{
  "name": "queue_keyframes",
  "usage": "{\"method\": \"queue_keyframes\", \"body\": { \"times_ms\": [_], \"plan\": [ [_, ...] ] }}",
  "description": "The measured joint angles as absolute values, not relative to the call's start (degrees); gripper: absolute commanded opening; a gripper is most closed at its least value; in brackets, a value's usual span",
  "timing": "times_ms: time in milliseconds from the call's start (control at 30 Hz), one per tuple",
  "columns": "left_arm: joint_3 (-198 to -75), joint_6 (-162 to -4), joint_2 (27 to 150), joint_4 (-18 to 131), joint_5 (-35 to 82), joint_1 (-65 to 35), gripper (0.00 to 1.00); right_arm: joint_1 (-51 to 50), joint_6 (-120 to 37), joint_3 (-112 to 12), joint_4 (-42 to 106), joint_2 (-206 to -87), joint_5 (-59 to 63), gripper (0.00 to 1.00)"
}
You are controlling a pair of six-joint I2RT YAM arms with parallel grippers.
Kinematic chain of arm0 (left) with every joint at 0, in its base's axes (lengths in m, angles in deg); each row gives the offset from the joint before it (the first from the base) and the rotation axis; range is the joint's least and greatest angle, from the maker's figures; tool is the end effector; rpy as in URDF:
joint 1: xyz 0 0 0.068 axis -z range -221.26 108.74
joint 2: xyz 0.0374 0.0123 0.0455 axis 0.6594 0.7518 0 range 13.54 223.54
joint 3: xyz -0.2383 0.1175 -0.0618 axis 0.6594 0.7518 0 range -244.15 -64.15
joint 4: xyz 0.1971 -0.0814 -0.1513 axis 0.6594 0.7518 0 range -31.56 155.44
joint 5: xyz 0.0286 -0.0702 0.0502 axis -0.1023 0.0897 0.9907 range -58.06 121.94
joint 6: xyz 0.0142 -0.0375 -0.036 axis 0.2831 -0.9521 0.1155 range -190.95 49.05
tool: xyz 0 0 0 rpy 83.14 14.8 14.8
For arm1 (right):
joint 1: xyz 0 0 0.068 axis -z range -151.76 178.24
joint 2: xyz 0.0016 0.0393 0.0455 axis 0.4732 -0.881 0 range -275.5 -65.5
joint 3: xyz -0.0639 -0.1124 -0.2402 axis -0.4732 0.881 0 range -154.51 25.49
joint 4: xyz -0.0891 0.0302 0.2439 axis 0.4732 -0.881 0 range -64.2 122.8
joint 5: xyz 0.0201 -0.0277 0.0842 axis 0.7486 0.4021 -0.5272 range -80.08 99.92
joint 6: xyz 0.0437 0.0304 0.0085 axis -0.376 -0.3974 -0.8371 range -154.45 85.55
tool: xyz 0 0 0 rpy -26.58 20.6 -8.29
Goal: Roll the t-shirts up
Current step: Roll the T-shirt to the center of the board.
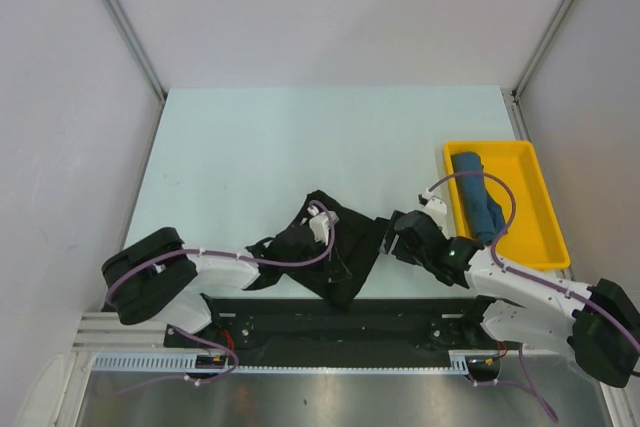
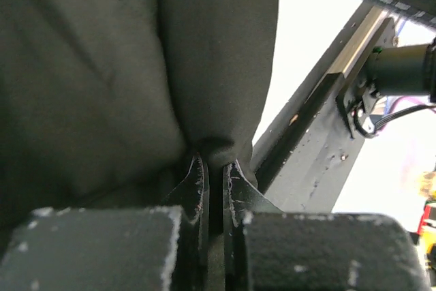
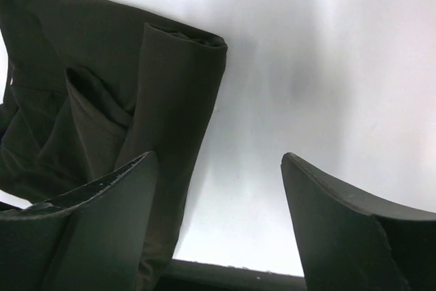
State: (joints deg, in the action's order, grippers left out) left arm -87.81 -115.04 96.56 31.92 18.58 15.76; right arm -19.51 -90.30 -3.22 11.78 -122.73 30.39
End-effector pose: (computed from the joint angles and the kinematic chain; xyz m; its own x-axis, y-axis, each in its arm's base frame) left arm 0.1323 -0.2190 0.1364 -0.8536 0.0715 -0.5161 0.4565 0.5800 -0.6747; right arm 0.1375 0.1327 0.1895 -0.7347 0.3442 -0.5846 0.1198 0.9140 0.3876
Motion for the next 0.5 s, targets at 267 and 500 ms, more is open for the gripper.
{"method": "queue_keyframes", "body": {
  "times_ms": [267, 500],
  "plan": [
    [-87.62, -116.99, 97.56, 31.74, 14.05, 12.24, 0.04, -19.57, -90.26, -3.22, 18.58, -129.61, 29.25, 0.77],
    [-87.77, -116.86, 98.22, 32.2, 12.37, 10.99, 0.23, -19.59, -89.82, -3.88, 22.36, -135.32, 28.38, 0.79]
  ]
}}
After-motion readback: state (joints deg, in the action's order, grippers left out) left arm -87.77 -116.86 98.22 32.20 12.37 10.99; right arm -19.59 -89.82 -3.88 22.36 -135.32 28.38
